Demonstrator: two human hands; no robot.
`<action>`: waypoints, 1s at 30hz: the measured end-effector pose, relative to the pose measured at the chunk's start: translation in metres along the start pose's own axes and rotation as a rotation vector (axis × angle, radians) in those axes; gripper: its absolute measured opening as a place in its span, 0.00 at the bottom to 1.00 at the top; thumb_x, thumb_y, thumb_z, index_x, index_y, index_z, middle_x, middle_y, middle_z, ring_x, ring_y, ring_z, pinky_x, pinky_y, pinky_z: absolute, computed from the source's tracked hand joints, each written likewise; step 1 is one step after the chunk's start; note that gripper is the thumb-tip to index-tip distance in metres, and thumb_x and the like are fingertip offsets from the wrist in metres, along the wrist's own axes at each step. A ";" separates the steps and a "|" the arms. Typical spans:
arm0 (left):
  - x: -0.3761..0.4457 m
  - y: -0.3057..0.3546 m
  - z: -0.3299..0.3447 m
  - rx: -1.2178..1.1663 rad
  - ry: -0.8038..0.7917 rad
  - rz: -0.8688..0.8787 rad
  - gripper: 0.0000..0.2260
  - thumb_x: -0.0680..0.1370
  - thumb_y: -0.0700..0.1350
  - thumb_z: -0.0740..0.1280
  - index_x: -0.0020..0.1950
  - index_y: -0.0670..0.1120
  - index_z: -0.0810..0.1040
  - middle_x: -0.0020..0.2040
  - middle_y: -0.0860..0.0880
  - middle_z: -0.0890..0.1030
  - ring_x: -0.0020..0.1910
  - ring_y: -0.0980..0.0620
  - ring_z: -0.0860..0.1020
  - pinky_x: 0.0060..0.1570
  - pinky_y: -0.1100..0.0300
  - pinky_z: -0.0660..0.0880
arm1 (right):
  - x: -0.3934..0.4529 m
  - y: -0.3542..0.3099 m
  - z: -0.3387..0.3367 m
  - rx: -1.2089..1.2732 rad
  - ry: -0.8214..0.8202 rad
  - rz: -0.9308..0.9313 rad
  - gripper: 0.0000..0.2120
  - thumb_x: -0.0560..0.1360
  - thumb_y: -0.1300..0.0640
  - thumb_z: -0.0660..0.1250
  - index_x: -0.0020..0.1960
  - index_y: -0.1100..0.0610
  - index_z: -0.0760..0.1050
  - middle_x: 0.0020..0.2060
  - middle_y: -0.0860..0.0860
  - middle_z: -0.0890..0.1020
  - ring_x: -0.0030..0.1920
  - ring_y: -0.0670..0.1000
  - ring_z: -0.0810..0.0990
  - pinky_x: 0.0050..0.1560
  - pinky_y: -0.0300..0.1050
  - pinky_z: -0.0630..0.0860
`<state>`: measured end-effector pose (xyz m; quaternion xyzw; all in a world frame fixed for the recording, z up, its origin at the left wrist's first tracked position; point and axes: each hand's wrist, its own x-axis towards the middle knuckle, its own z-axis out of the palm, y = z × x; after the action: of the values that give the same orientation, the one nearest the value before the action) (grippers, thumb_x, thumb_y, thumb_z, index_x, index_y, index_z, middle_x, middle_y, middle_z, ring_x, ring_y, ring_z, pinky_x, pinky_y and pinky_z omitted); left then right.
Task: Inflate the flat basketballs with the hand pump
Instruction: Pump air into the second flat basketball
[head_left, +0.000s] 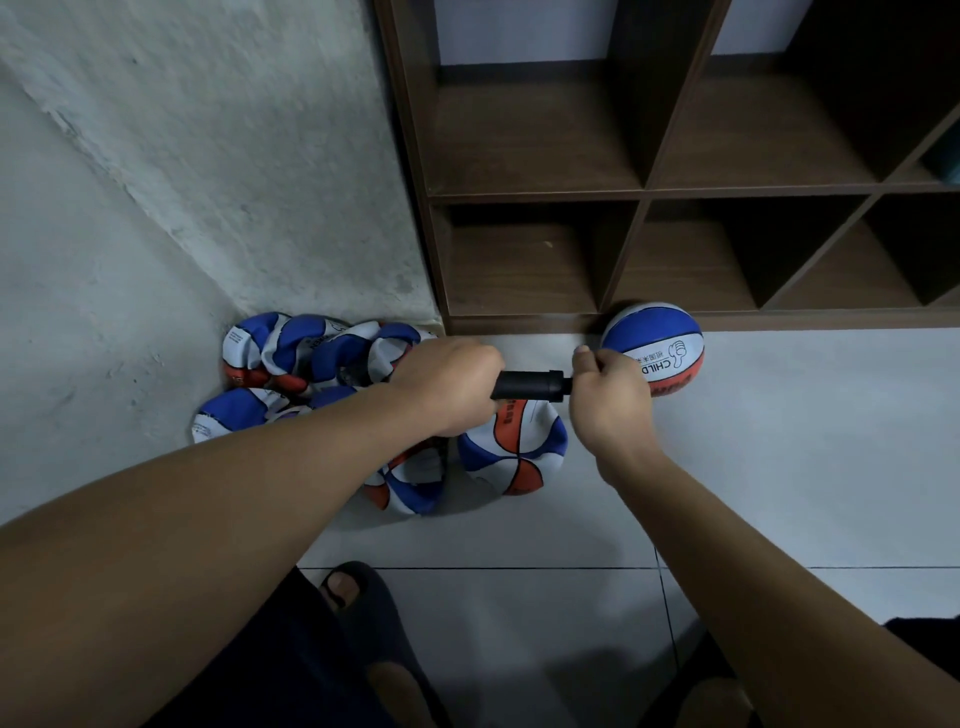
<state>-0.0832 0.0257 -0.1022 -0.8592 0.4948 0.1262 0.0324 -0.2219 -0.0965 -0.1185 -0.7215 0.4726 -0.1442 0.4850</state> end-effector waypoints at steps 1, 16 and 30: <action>0.000 0.001 0.001 0.007 0.004 0.003 0.10 0.79 0.49 0.71 0.39 0.53 0.74 0.37 0.52 0.77 0.33 0.52 0.76 0.29 0.57 0.66 | -0.001 0.000 0.002 -0.001 -0.017 0.015 0.19 0.88 0.48 0.57 0.49 0.61 0.77 0.38 0.55 0.78 0.38 0.52 0.75 0.40 0.51 0.73; 0.002 -0.038 0.004 -0.122 -0.037 -0.076 0.13 0.80 0.58 0.67 0.39 0.53 0.77 0.36 0.52 0.80 0.33 0.51 0.80 0.36 0.51 0.81 | 0.038 0.002 -0.052 0.122 0.056 0.210 0.14 0.82 0.51 0.65 0.44 0.61 0.76 0.37 0.57 0.73 0.36 0.56 0.70 0.34 0.48 0.65; 0.000 0.007 0.000 0.034 0.024 -0.006 0.07 0.78 0.47 0.71 0.41 0.52 0.76 0.37 0.51 0.77 0.33 0.51 0.76 0.29 0.57 0.67 | 0.000 0.001 -0.005 0.083 -0.021 0.067 0.19 0.88 0.48 0.57 0.51 0.60 0.77 0.38 0.54 0.77 0.38 0.52 0.74 0.40 0.50 0.71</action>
<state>-0.0894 0.0221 -0.1012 -0.8615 0.4946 0.1072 0.0414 -0.2257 -0.0995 -0.1167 -0.6861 0.4851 -0.1399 0.5239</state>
